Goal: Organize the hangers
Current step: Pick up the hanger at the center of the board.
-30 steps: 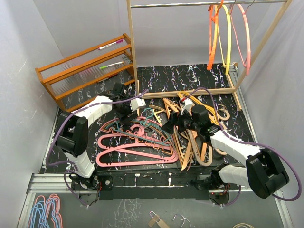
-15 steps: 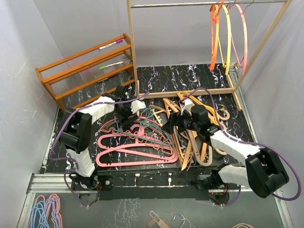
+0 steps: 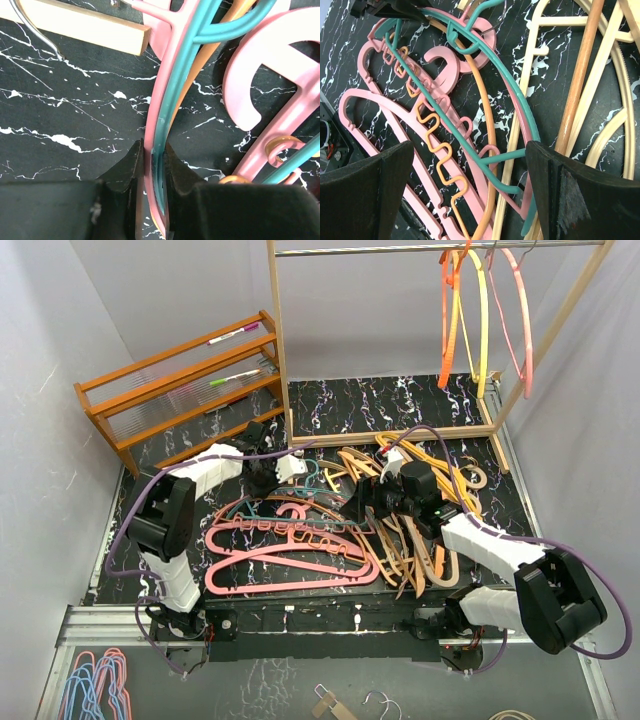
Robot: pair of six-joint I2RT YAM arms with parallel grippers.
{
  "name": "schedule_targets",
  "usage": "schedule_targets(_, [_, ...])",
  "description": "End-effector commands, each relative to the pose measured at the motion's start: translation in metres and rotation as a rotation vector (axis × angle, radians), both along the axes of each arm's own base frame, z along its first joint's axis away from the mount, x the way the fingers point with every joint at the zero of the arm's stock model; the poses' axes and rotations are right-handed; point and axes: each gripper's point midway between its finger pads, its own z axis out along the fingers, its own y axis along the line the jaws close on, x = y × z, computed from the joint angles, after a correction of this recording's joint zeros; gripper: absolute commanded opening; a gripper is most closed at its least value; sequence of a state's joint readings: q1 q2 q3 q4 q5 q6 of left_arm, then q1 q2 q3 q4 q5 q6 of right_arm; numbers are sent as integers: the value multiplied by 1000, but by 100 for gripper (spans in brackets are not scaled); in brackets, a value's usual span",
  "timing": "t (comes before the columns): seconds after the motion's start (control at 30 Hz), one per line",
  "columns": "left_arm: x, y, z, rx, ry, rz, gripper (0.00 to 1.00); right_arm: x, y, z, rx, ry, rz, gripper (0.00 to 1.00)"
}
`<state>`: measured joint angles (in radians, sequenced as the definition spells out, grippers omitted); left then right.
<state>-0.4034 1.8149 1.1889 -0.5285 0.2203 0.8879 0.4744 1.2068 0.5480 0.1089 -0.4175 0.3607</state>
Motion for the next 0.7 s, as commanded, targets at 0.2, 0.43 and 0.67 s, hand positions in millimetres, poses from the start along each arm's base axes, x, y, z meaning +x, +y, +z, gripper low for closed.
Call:
schedule_targets(0.2, [-14, -5, 71, -77, -112, -97, 0, 11, 6, 21, 23, -90, 14, 99])
schedule_targets(0.43, [-20, -3, 119, -119, -240, -182, 0, 21, 4, 29, -16, -165, 25, 99])
schedule_targets(0.67, [-21, 3, 123, -107, -262, -189, 0, 32, 11, 43, -2, -189, 36, 97])
